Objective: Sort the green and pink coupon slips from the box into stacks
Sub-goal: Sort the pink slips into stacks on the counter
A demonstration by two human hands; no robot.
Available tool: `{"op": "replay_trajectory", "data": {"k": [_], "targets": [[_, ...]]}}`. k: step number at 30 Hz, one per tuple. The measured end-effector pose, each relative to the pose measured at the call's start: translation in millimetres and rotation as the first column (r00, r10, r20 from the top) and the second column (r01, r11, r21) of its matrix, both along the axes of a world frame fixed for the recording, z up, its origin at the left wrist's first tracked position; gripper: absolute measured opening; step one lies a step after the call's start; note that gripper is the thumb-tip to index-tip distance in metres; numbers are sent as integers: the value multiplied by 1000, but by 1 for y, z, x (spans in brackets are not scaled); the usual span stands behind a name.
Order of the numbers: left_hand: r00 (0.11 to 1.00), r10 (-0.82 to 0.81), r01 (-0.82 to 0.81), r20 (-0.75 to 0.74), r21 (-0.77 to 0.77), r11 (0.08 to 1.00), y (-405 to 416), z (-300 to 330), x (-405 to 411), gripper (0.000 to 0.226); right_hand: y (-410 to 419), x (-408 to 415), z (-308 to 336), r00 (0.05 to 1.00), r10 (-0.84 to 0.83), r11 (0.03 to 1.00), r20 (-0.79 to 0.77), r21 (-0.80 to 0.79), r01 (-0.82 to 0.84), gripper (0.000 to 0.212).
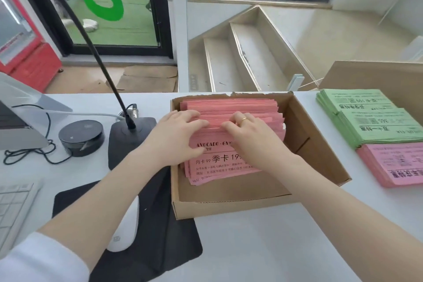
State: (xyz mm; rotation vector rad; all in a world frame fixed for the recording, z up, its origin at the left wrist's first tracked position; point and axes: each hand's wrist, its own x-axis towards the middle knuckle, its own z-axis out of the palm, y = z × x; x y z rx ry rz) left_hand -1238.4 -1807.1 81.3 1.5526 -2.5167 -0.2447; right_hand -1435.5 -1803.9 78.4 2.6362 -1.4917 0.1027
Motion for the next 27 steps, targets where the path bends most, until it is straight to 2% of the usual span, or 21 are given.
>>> {"op": "replay_trajectory", "data": {"k": [2, 5, 8, 9, 12, 14, 16, 17, 19, 20, 22, 24, 25, 27], "targets": [[1000, 8, -8, -10, -4, 1000, 0, -2, 0, 53, 1, -2, -4, 1000, -7, 998, -1, -59, 7, 35], [999, 15, -15, -38, -5, 1000, -2, -5, 0, 38, 4, -5, -6, 998, -21, 999, 57, -26, 22, 29], [1000, -28, 28, 2, 7, 1000, -1, -5, -3, 26, 5, -6, -1, 994, -14, 999, 107, -48, 19, 27], [998, -57, 57, 19, -14, 998, 0, -4, -4, 24, 6, -5, 1, 995, -20, 999, 96, -27, 23, 26], [994, -111, 110, -5, -70, 991, 5, -3, -7, 21, 10, -8, 1, 991, -134, 977, 12, 168, 130, 25], [997, -77, 77, 1, 1, 997, 8, 1, -7, 20, 14, -13, -1, 983, -163, 968, -84, 181, 176, 20], [998, -60, 60, 13, 15, 998, 11, 4, -9, 18, 18, -18, -2, 982, -167, 974, -94, 138, 179, 17], [998, -54, 54, -14, 13, 998, 15, 5, -10, 17, 21, -20, 0, 983, -170, 977, -71, 118, 178, 16], [981, -12, 13, -194, 6, 1000, 27, 8, -11, 17, 27, -27, 8, 982, -188, 981, 14, 54, 187, 13], [946, 20, -21, -325, 1, 1000, 35, 10, -12, 14, 32, -31, 16, 978, -195, 981, 78, 15, 195, 13], [815, 70, -91, -575, -7, 996, 55, 21, -16, 12, 45, -40, 36, 961, -172, 981, 216, -57, 188, 18], [601, 104, -126, -792, 35, 991, 79, 36, -24, 24, 60, -46, 58, 944, -90, 985, 317, -110, 131, 21], [501, 103, -121, -859, 49, 991, 91, 43, -29, 31, 70, -49, 70, 937, -42, 986, 347, -136, 95, 21], [412, 65, -111, -909, 21, 994, 116, 53, -38, 38, 95, -55, 90, 942, 27, 976, 334, -214, 48, 20]]}}
